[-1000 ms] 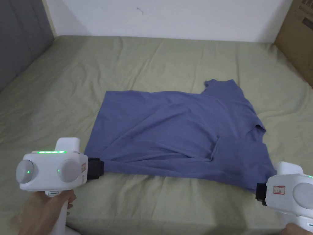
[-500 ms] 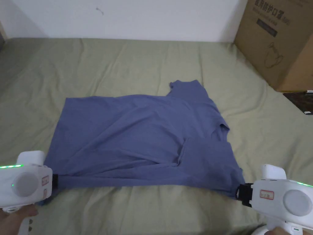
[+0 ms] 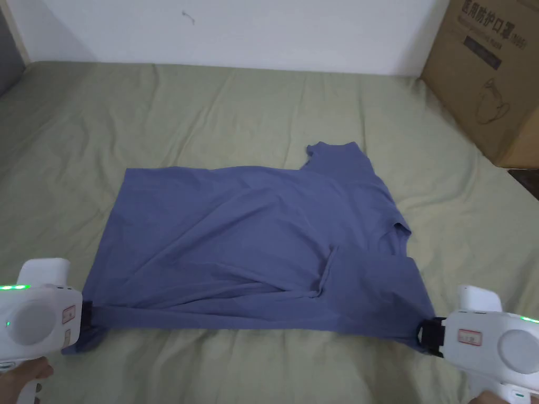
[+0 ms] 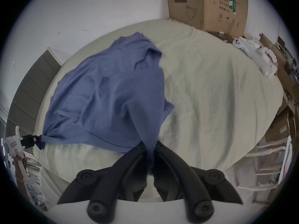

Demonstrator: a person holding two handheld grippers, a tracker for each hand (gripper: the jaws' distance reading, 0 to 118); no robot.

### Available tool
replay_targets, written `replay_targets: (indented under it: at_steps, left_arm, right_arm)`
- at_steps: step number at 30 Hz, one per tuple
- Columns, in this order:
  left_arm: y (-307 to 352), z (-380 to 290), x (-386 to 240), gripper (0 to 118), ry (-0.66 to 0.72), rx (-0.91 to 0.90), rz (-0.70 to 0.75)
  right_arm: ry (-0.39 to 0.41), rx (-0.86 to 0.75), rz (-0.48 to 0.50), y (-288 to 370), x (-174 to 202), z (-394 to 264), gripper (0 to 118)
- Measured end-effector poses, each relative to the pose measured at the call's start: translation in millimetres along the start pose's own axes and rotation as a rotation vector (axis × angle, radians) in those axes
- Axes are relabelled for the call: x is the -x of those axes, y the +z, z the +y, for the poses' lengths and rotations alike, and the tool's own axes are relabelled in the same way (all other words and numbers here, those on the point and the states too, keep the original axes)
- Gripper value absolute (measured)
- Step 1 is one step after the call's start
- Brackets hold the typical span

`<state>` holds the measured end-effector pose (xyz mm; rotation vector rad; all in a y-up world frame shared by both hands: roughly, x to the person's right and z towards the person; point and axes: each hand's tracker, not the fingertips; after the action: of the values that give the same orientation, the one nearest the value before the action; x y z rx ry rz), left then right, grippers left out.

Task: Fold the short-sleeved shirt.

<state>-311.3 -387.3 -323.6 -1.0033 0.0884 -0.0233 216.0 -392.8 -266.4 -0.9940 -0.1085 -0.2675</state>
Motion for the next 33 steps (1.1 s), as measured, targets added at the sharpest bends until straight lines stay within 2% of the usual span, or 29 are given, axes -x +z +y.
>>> replay_targets:
  at_steps: [4, 11, 16, 20, 22, 23, 24, 25, 26, 27, 30, 31, 32, 33]
  left_arm:
    - [6.9, 12.0, 4.7, 3, -0.011, -0.025, 0.006]
    - [-3.7, 58.8, 11.5, 3, -0.006, -0.048, 0.008]
    - [-38.1, 104.5, 14.1, 3, -0.020, -0.036, 0.051]
    - [-70.8, 125.2, 8.5, 4, -0.039, -0.019, 0.056]
    - [-77.8, 126.9, 7.4, 9, -0.034, -0.013, 0.037]
    - [-78.0, 126.0, 7.5, 9, -0.020, -0.013, 0.032]
    - [-76.3, 124.7, 8.3, 36, -0.009, -0.016, 0.031]
    - [-74.8, 123.0, 10.4, 68, 0.002, -0.009, 0.029]
    - [-71.6, 119.5, 14.1, 98, 0.009, 0.000, 0.021]
    - [-67.2, 116.1, 16.7, 115, 0.015, 0.000, 0.014]
    - [-41.4, 101.2, 21.5, 106, 0.019, -0.040, 0.026]
    - [-32.3, 93.0, 23.4, 98, 0.025, -0.044, 0.022]
    - [-24.5, 83.2, 24.6, 78, 0.042, -0.055, -0.008]
    - [-19.7, 74.9, 24.5, 36, 0.041, -0.048, -0.013]
  right_arm:
    - [0.007, -0.037, 0.033, 22.8, 8.2, 27.0, 5]
    - [0.044, -0.061, 0.013, 15.1, 24.8, 89.3, 5]
    - [0.010, -0.027, -0.010, -27.5, 26.7, 142.4, 5]
    - [-0.036, 0.031, -0.036, -69.7, 29.2, 160.8, 6]
    - [-0.018, 0.074, -0.057, -80.8, 32.7, 162.2, 16]
    - [0.016, 0.095, -0.085, -82.0, 36.9, 161.4, 16]
    - [0.054, 0.088, -0.108, -80.4, 38.6, 159.5, 43]
    - [0.097, 0.069, -0.115, -75.7, 41.1, 157.0, 65]
    - [0.120, 0.041, -0.102, -68.5, 42.7, 154.3, 79]
    - [0.131, 0.025, -0.083, -60.6, 43.2, 152.4, 79]
    - [0.099, 0.014, -0.038, -33.7, 41.1, 138.7, 76]
    - [0.083, -0.003, 0.000, -24.9, 40.3, 131.5, 67]
    - [0.074, -0.007, 0.013, -19.2, 38.1, 123.5, 52]
    - [0.070, -0.003, 0.006, -15.8, 37.5, 115.6, 21]
